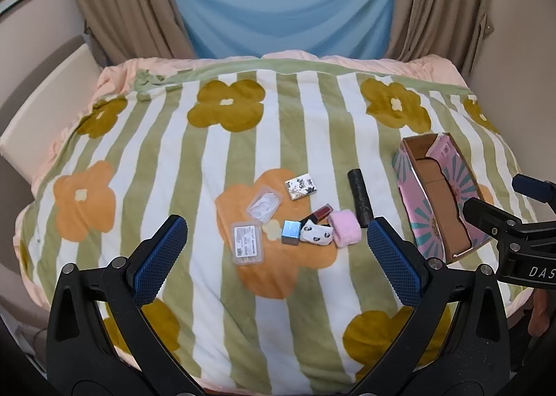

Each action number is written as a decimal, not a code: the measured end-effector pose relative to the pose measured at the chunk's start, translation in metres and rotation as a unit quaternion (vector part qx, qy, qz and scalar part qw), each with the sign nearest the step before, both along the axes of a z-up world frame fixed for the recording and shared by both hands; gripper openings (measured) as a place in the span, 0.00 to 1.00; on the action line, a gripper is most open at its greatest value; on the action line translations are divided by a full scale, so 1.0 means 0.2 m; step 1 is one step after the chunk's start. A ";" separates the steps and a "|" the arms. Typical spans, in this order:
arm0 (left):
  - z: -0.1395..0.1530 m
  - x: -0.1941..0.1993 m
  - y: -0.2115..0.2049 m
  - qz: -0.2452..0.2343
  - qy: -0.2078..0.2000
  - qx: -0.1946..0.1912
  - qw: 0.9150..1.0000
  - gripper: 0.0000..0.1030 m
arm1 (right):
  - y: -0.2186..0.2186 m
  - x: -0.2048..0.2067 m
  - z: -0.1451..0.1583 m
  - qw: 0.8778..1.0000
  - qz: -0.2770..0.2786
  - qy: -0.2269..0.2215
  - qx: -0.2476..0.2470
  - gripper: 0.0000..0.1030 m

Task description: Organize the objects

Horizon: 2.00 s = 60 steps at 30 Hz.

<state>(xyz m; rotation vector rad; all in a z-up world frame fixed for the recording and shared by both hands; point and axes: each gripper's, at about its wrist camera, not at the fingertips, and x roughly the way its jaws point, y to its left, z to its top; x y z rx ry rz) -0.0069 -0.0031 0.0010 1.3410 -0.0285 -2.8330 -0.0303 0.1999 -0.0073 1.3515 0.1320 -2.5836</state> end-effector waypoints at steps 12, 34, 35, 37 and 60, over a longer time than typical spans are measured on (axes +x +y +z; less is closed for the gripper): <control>0.01 0.03 -0.02 0.008 0.003 0.003 1.000 0.99 | -0.01 0.00 0.02 1.000 0.006 0.000 0.001 1.00; 0.02 0.09 -0.02 0.009 0.005 0.023 1.000 0.99 | -0.01 0.02 0.09 1.000 0.012 0.010 -0.009 1.00; 0.02 0.09 -0.03 0.012 0.004 0.025 1.000 0.99 | -0.01 0.02 0.09 1.000 0.013 0.010 -0.009 1.00; 0.01 0.09 -0.04 0.015 0.003 0.027 0.999 0.99 | -0.01 0.02 0.09 1.000 0.013 0.010 -0.008 1.00; 0.00 0.08 -0.09 0.034 0.003 0.032 0.999 0.99 | -0.04 0.03 0.07 1.000 0.020 0.010 -0.012 1.00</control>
